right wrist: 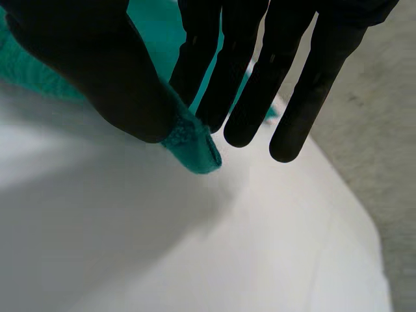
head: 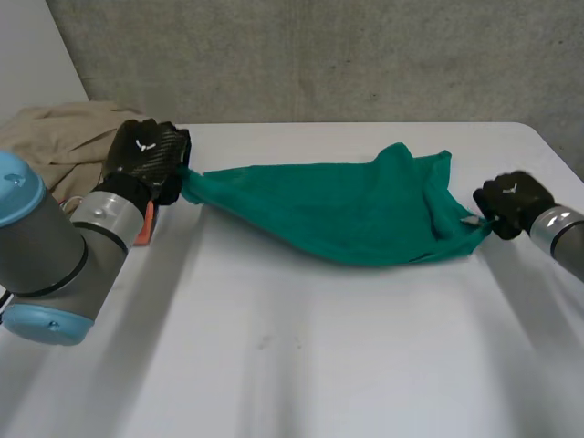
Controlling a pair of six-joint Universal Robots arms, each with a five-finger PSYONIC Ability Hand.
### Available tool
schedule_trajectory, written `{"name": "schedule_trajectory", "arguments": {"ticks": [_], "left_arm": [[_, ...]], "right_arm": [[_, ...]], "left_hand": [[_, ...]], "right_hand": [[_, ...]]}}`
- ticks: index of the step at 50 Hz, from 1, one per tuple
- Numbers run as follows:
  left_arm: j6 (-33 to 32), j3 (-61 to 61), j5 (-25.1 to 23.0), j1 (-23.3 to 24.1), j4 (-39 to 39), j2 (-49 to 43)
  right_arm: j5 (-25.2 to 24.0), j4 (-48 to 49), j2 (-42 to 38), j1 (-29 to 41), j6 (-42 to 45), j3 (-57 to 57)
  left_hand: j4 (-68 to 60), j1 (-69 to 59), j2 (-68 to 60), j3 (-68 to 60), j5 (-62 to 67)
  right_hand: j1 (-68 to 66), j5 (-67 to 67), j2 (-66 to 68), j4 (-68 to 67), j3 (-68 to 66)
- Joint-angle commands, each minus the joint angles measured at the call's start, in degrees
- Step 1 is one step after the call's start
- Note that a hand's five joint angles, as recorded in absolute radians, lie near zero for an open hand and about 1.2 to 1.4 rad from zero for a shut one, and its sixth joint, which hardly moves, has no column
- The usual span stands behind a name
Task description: Fold the laundry.
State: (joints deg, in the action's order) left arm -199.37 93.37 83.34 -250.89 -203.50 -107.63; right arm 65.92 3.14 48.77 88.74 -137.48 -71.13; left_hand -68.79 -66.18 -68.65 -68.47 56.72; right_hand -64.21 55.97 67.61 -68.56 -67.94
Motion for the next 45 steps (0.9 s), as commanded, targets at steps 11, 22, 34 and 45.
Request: {"name": "schedule_trajectory", "arguments": {"ticks": [11, 22, 34, 45], "left_arm": [[-8.12, 8.57, -0.37, -4.77, 37.97, 20.61], [-14.03, 12.63, -0.10, -2.23, 32.24, 16.69], [-10.78, -4.76, 2.70, -0.30, 17.96, -4.94], [-10.95, -23.83, 11.23, 1.81, 18.05, -20.84]], "right_arm": [[5.62, -36.08, 30.15, -15.44, 21.19, -18.33], [5.19, -25.83, 32.36, -15.27, 18.58, -24.05], [7.91, -8.43, 16.90, -2.00, 6.79, -11.85], [12.74, 3.98, 0.02, 3.36, 5.82, 4.41]], "left_hand": [[-11.21, -13.82, -11.35, -11.53, 13.28], [-11.21, -13.82, -11.35, -11.53, 13.28], [-11.21, -13.82, -11.35, -11.53, 13.28], [-11.21, -13.82, -11.35, -11.53, 13.28]], "right_hand": [[-15.79, 14.03, 12.39, -11.44, -12.06], [-15.79, 14.03, 12.39, -11.44, -12.06], [-15.79, 14.03, 12.39, -11.44, -12.06], [-15.79, 14.03, 12.39, -11.44, -12.06]]}}
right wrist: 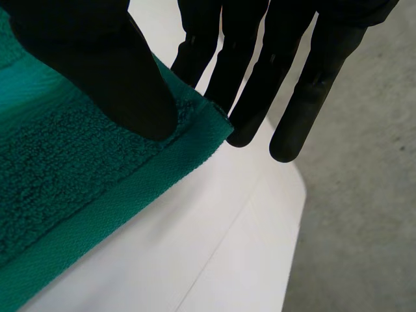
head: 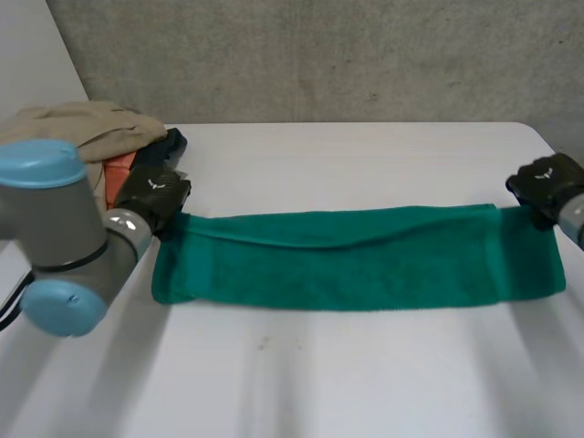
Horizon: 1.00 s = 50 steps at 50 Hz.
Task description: Fold the laundry.
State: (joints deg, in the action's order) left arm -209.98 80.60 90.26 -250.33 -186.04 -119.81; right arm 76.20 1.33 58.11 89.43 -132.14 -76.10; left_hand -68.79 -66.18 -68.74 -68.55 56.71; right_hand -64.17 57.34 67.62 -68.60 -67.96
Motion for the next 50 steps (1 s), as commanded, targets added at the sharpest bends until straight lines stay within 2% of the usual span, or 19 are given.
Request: {"name": "schedule_trajectory", "arguments": {"ticks": [1, 6, 7, 8, 9, 11, 12, 18, 23, 27, 30, 32, 38, 46, 49, 50], "left_arm": [[-0.34, -12.03, 4.40, 1.34, 0.59, -9.56], [-0.08, -16.96, 4.40, 1.51, 0.59, -13.69], [-0.08, -18.10, 4.22, 1.95, 0.50, -14.74], [-0.17, -18.72, 4.31, 2.21, 0.50, -15.19], [-0.43, -19.33, 4.66, 2.56, 0.42, -15.45], [-0.26, -21.00, 5.45, 2.92, 0.15, -15.63], [-0.08, -21.36, 5.89, 2.74, 0.15, -15.46], [0.18, -20.31, 8.00, 3.71, 0.33, -12.91], [0.53, -14.96, 7.74, 3.97, 0.42, -6.85], [0.53, -8.98, 7.56, 4.06, 0.42, -2.11], [1.24, -4.32, 7.47, 4.06, 0.07, 1.32], [2.63, -1.08, 7.30, 4.06, -0.20, 3.17], [6.51, 3.07, 5.19, 4.15, -0.46, 5.11], [7.74, 5.01, 1.94, 3.97, -0.64, 5.20], [7.83, 5.10, 1.94, 3.97, -0.64, 5.20], [7.83, 5.18, 1.94, 4.06, -0.64, 5.20]], "right_arm": [[2.73, 5.87, -10.54, 2.85, 0.48, 10.69], [2.99, 5.96, -17.31, 4.43, 0.30, 17.73], [3.78, 6.14, -19.24, 5.13, 0.22, 19.83], [4.39, 6.14, -20.13, 5.40, 0.30, 20.63], [5.18, 6.22, -21.01, 5.75, 0.30, 21.51], [7.29, 6.40, -22.24, 6.19, -0.13, 23.88], [7.91, 6.58, -22.33, 6.28, -0.49, 24.59], [8.62, 6.32, -17.60, 5.93, -5.85, 24.25], [4.50, 3.51, -8.64, 5.40, -7.08, 15.38], [-1.13, -0.97, -2.66, 1.54, -7.26, 7.21], [-4.38, -5.72, 0.95, -1.36, -7.43, 1.67], [-5.79, -8.26, 1.83, -2.94, -7.26, -1.49], [-7.11, -8.19, 1.75, -7.43, -7.08, -7.13], [-10.10, 1.12, -2.72, -9.54, -6.38, -10.12], [-10.28, 1.66, -4.66, -9.63, -6.20, -9.51], [-9.84, 1.66, -5.54, -9.63, -6.20, -9.07]], "left_hand": [[-11.21, -13.82, -11.26, -11.45, 13.29], [-11.21, -13.82, -11.26, -11.45, 13.29], [-6.23, -8.85, -6.29, -6.48, 8.31], [15.47, 12.85, 15.41, 15.22, -13.39], [38.17, 35.55, 38.11, 37.92, -36.08], [54.63, 52.02, 54.58, 54.39, -52.55], [58.04, 55.43, 57.99, 57.79, -55.96], [58.75, 56.13, 58.69, 58.50, -56.67], [58.75, 56.13, 58.69, 58.50, -56.67], [58.75, 56.13, 58.69, 58.50, -56.67], [58.75, 56.13, 58.69, 58.50, -56.67], [58.75, 56.13, 58.69, 58.50, -56.67], [58.79, 56.18, 58.74, 58.55, -56.71], [58.75, 56.13, 58.69, 58.50, -56.67], [58.58, 55.97, 58.53, 58.33, -56.50], [58.58, 55.97, 58.53, 58.33, -56.50]], "right_hand": [[-15.83, 12.66, 12.38, -11.40, -12.04], [-15.83, 12.66, 12.38, -11.40, -12.04], [4.26, -7.43, -7.71, 8.69, 8.05], [35.10, -38.27, -38.55, 39.53, 38.89], [54.17, -57.34, -57.62, 58.60, 57.96], [54.17, -57.34, -57.62, 58.60, 57.96], [54.17, -57.34, -57.62, 58.60, 57.96], [54.17, -57.34, -57.62, 58.60, 57.96], [54.17, -57.34, -57.62, 58.60, 57.96], [54.17, -57.34, -57.62, 58.60, 57.96], [46.21, -49.38, -49.66, 50.64, 50.00], [37.65, -40.82, -41.10, 42.08, 41.45], [33.73, -36.90, -37.18, 38.16, 37.53], [31.22, -34.39, -34.67, 35.65, 35.01], [20.66, -23.83, -24.12, 25.10, 24.46], [-6.87, 3.70, 3.42, -2.44, -3.07]]}}
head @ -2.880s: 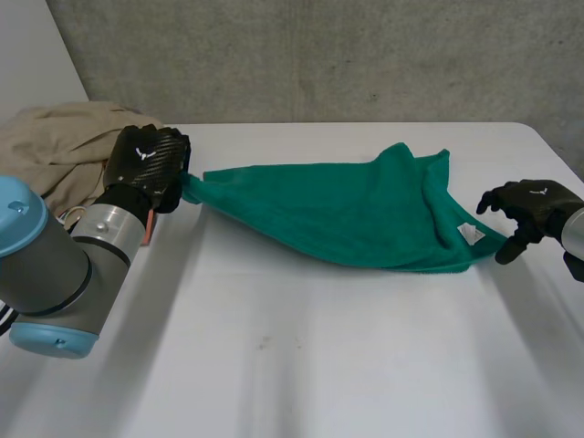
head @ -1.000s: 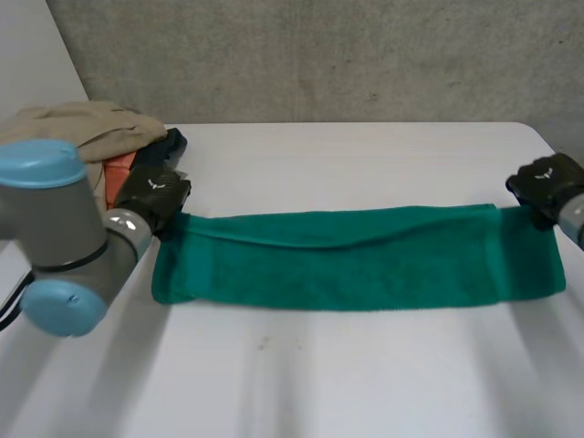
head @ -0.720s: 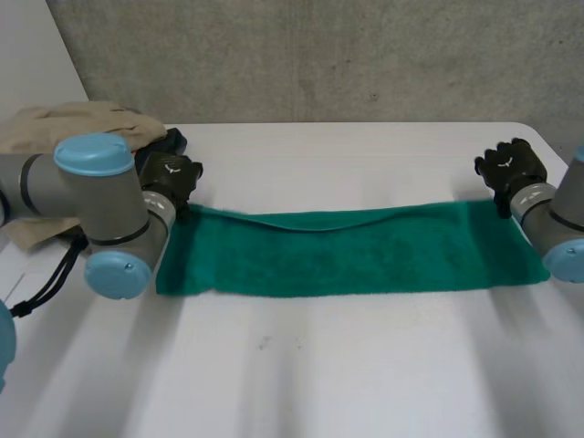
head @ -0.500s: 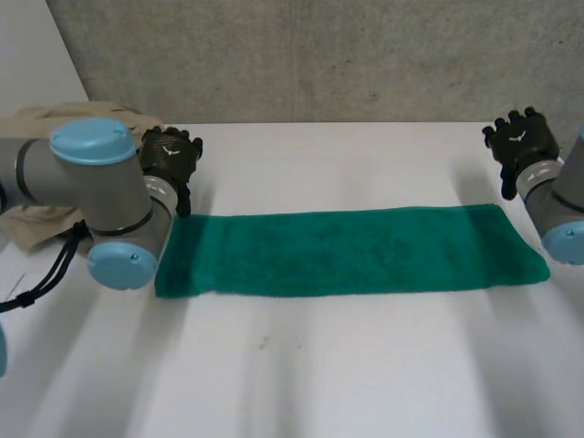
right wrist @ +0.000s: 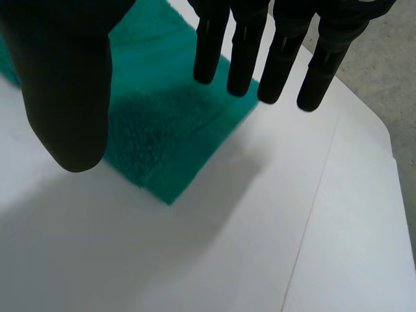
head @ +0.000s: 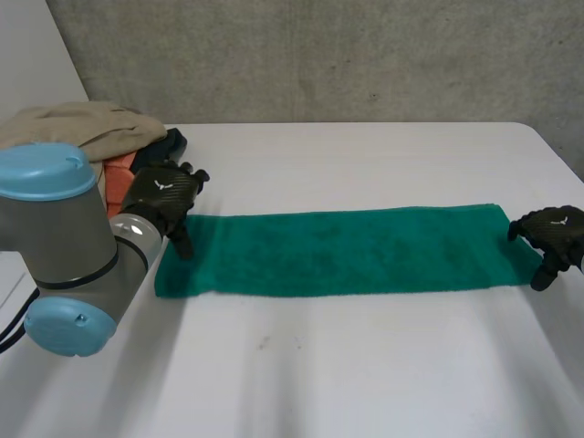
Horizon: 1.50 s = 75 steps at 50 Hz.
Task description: Fold the laundry.
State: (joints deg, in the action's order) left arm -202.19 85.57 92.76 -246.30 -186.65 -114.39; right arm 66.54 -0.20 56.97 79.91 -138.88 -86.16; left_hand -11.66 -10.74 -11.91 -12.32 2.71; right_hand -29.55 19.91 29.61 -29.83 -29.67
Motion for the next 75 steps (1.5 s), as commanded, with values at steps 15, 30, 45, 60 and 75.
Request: {"name": "schedule_trajectory", "arguments": {"ticks": [15, 30, 45, 60, 75], "left_arm": [[0.04, 2.84, -0.65, 0.04, -0.21, 4.87], [0.13, 6.53, -0.82, -0.05, -0.30, 10.50], [1.00, 8.73, -0.82, 0.04, -1.88, 10.59], [1.00, 5.92, -0.82, 3.81, -2.49, 10.59], [1.00, 1.61, -0.73, 11.81, -3.20, 5.41]], "right_arm": [[7.45, 9.60, 2.71, -8.71, 9.39, 2.04], [-0.62, 18.12, 8.07, 25.63, 15.83, 0.99], [-0.45, 21.29, -9.24, 52.46, 20.49, 5.65], [10.63, 9.97, 7.72, 36.38, -13.78, -1.03], [10.09, 8.63, 5.70, 22.14, -1.49, -11.67]], "left_hand": [[1.61, 0.70, 1.87, 2.27, -2.66], [1.61, 0.70, 1.87, 2.27, -2.66], [1.61, 0.70, 1.87, 2.27, -2.66], [1.61, 0.70, 1.87, 2.27, -2.66], [1.61, 0.70, 1.87, 2.27, -2.66]], "right_hand": [[-50.45, 50.09, 50.39, -50.17, -50.33], [-50.45, 50.09, 50.39, -50.17, -50.33], [-50.45, 50.09, 50.39, -50.17, -50.33], [19.55, -19.91, -19.61, 19.83, 19.67], [-39.35, 39.00, 39.30, -39.07, -39.24]]}}
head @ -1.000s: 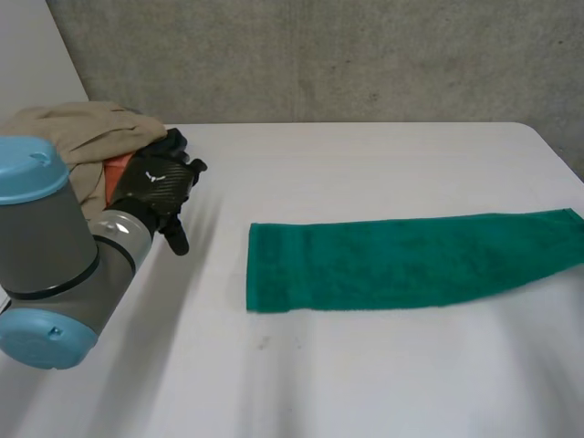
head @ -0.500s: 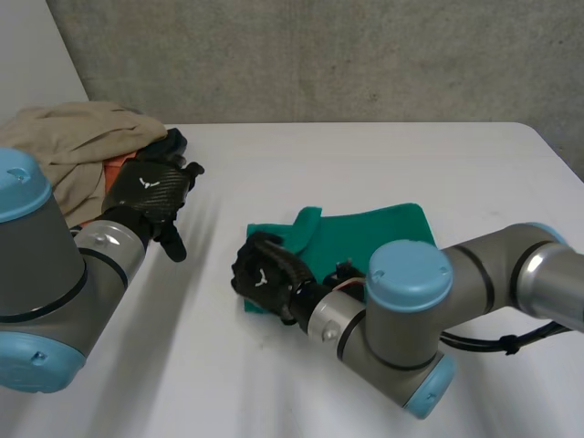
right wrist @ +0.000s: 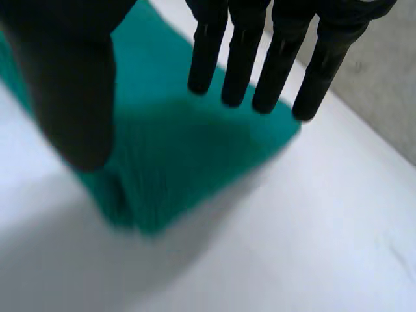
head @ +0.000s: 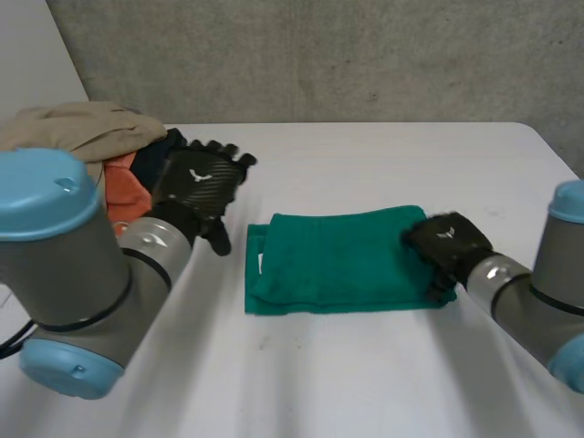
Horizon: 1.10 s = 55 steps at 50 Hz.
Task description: Fold the laundry.
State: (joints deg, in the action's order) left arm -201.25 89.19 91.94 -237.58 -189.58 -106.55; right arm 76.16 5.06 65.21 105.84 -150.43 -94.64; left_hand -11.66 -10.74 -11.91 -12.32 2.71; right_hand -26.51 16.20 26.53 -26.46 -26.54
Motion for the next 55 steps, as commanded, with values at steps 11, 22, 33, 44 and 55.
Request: {"name": "schedule_trajectory", "arguments": {"ticks": [11, 22, 33, 44, 55], "left_arm": [[-0.02, -0.25, 0.69, 2.74, -0.18, -0.95], [1.65, 0.90, 0.43, -0.69, -0.53, 1.08], [3.32, -0.95, 0.34, -2.27, -2.28, 0.73], [12.98, -10.08, 0.43, 3.43, -2.73, -6.30], [17.91, -16.85, 6.48, 8.19, 4.56, -21.94]], "right_arm": [[5.13, 7.51, 0.00, 0.58, 14.20, 2.44], [-10.22, 16.83, -7.79, 23.43, 14.81, 5.87], [-4.63, 15.86, -12.12, 25.82, 7.97, 10.18], [-4.44, 7.00, 1.94, 10.53, -28.42, 8.59], [-6.29, -11.03, -12.46, 9.12, -27.56, 23.18]], "left_hand": [[1.61, 0.70, 1.87, 2.28, -2.66], [1.44, 0.53, 1.70, 2.11, -2.49], [1.44, 0.53, 1.70, 2.11, -2.49], [-0.07, -0.98, 0.18, 0.59, -0.98], [-1.59, -2.50, -1.33, -0.92, 0.54]], "right_hand": [[-53.49, 53.80, 53.47, -53.54, -53.46], [-53.49, 53.80, 53.47, -53.54, -53.46], [16.51, -16.20, -16.53, 16.46, 16.54], [16.51, -16.20, -16.53, 16.46, 16.54], [16.51, -16.20, -16.53, 16.46, 16.54]]}}
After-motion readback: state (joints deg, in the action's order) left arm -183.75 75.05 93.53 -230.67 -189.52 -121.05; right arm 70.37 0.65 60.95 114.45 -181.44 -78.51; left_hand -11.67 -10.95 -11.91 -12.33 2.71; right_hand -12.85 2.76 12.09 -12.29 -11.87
